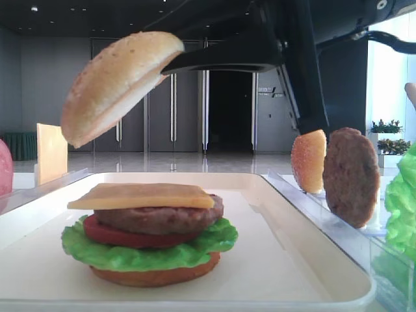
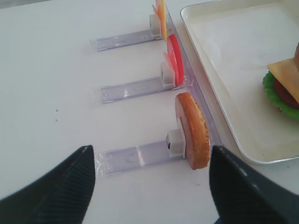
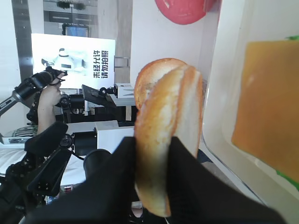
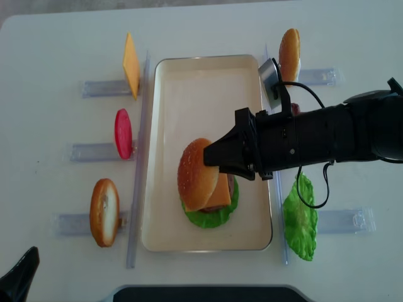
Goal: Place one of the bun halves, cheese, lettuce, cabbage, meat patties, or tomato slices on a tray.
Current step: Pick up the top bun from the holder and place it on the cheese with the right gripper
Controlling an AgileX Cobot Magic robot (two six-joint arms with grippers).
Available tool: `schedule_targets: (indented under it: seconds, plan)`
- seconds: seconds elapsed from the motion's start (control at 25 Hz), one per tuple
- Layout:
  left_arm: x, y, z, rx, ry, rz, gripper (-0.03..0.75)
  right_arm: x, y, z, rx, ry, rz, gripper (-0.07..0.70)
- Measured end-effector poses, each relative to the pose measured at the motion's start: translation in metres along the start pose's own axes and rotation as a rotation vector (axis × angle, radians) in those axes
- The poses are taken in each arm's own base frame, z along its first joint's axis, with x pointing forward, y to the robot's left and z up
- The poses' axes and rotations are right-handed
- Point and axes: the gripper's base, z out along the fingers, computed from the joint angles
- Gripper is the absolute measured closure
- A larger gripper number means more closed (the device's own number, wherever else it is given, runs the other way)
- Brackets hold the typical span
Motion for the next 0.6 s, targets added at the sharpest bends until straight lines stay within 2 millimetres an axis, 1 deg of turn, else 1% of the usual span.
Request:
schedule_targets:
  seconds: [0.16, 0.44, 0.6]
  plan:
    - [0.000, 0.000, 0.000, 0.000, 0.000, 0.000, 0.136, -0.004, -0.001, 0.003, -0.004, -0.001, -0.014, 0.483]
    - [0.000, 0.000, 0.000, 0.000, 0.000, 0.000, 0.136, -0.007, -0.019, 0.011, 0.024, 0.018, -0.021, 0.483]
    - [0.000, 0.000, 0.000, 0.000, 0.000, 0.000, 0.136, -0.007, -0.020, 0.011, 0.022, 0.020, -0.044, 0.483]
